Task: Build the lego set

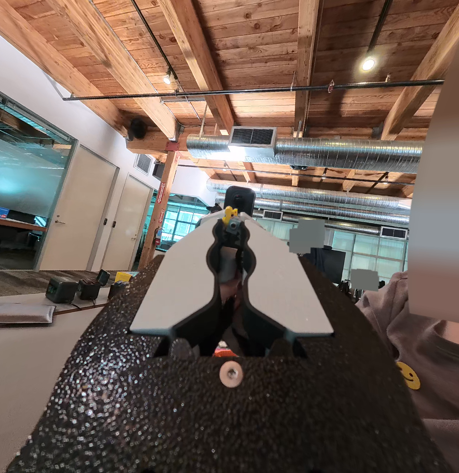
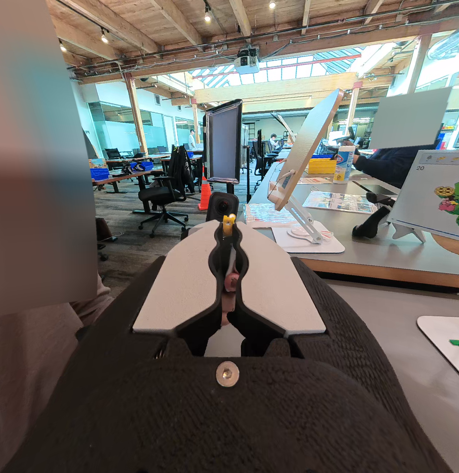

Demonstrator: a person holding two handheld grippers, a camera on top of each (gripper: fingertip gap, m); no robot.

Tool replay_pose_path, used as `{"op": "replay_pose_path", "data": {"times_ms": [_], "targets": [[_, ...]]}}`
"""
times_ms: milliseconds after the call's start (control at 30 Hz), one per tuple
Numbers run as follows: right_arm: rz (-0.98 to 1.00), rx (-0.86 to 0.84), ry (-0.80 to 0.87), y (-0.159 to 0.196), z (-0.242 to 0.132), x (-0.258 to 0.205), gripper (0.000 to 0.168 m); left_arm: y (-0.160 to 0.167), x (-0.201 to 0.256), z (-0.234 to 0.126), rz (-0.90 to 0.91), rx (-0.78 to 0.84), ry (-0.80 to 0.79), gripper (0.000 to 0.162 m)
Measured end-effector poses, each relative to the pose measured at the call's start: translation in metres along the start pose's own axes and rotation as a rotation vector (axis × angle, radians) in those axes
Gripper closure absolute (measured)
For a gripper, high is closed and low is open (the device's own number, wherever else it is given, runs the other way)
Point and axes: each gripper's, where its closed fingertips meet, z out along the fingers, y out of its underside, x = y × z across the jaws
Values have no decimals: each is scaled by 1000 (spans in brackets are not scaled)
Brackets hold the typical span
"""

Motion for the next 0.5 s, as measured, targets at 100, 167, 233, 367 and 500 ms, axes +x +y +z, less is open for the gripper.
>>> {"op": "replay_pose_path", "data": {"times_ms": [100, 167, 233, 367, 500], "targets": [[-3, -1, 0, 0, -1, 0, 163, 2, -1, 1, 6, -12, -5, 149], [-7, -7, -1, 1, -1, -1, 163, 4, -1, 0, 14, -24, -11, 149], [-21, -23, 9, 3, -1, 0, 163, 5, -2, 0, 22, -36, -20, 150], [-11, 1, -12, 2, -2, -1, 163, 4, -1, 1, -3, -11, -5, 150], [4, 62, -24, 0, -1, 0, 163, 2, 0, 3, -49, 43, 18, 150]]}}
